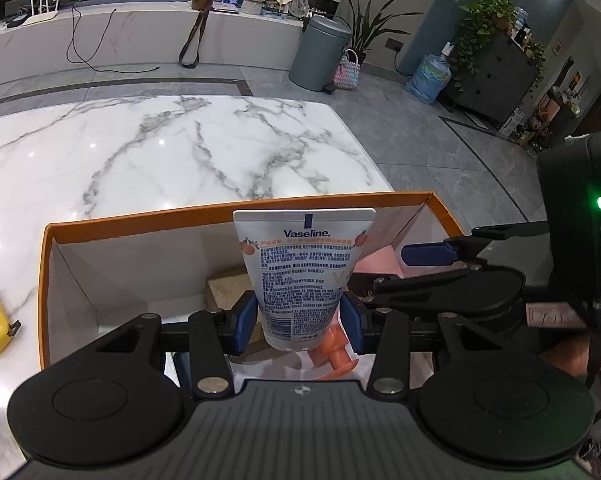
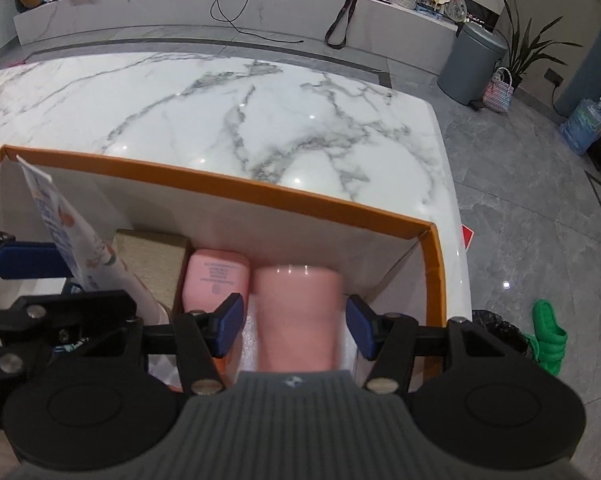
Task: Organize rigid objects
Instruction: 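Lower the tube and pink container into the orange box and open both grippers, then move both grippers back to the table and grasp the clear cube box with the right gripper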
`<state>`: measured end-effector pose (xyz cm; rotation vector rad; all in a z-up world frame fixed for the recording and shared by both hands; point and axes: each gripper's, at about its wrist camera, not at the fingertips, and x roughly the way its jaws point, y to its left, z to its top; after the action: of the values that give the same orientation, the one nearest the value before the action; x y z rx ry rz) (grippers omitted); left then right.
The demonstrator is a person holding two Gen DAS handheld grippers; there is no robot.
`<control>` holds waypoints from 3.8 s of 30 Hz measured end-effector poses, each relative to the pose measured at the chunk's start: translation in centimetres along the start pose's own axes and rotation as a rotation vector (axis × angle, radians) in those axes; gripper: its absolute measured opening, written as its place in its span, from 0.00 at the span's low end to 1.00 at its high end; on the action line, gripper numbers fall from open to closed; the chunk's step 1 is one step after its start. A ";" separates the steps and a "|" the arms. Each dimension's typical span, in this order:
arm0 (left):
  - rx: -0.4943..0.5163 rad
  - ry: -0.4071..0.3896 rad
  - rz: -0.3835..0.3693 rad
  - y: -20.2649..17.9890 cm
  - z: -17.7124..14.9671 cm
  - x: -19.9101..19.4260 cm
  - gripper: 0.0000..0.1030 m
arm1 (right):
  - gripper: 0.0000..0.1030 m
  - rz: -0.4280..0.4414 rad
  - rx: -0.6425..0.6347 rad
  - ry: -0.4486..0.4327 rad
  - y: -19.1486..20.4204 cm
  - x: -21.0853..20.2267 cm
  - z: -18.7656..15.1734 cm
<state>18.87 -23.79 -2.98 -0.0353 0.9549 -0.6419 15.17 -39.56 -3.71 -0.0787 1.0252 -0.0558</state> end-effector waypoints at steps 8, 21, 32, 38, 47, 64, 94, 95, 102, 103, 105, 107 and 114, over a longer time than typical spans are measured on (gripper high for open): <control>0.009 0.006 -0.011 -0.5 -0.2 -0.7 0.50 | 0.36 0.078 -0.049 -0.004 -0.9 -2.1 -0.5; 0.035 0.045 -0.037 -2.5 -1.0 -0.9 0.50 | 0.21 0.055 -0.464 0.112 0.6 -1.8 -3.7; 0.051 0.113 -0.060 -4.0 -2.1 0.9 0.50 | 0.19 -0.004 -0.505 0.024 0.4 -1.1 -3.7; 0.088 0.143 -0.042 -4.5 -3.0 1.8 0.50 | 0.19 0.029 -0.418 -0.011 -0.4 -2.2 -3.8; 0.257 0.160 -0.040 -5.9 -4.0 2.8 0.50 | 0.19 0.060 -0.369 -0.027 -0.7 -2.6 -4.8; 0.223 0.203 0.011 -5.9 -4.5 0.7 0.67 | 0.20 0.092 -0.293 -0.008 -0.9 -4.6 -6.0; 0.137 -0.165 0.129 -1.1 -7.4 -16.2 0.61 | 0.31 0.215 -0.328 -0.243 12.1 -14.4 -6.1; 0.129 -0.170 0.138 -0.4 -7.6 -16.5 0.61 | 0.31 0.225 -0.333 -0.245 12.8 -14.5 -5.8; 0.081 -0.201 0.159 5.0 -9.1 -18.3 0.61 | 0.32 0.273 -0.453 -0.237 18.1 -14.6 -4.0; 0.067 -0.195 0.161 5.9 -9.2 -18.2 0.61 | 0.32 0.277 -0.472 -0.225 18.8 -14.3 -3.7; 0.054 -0.178 0.153 7.4 -9.6 -17.9 0.61 | 0.32 0.290 -0.514 -0.199 20.1 -13.5 -3.2; 0.056 -0.152 0.149 8.5 -9.9 -17.4 0.62 | 0.32 0.297 -0.552 -0.167 21.3 -12.6 -2.7; 0.077 -0.054 0.148 11.3 -11.6 -15.4 0.62 | 0.33 0.317 -0.788 -0.026 26.2 -9.5 -2.4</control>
<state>9.23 -3.60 -1.77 0.0852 0.8715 -0.5376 8.45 -12.73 0.73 -0.6292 0.9725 0.6406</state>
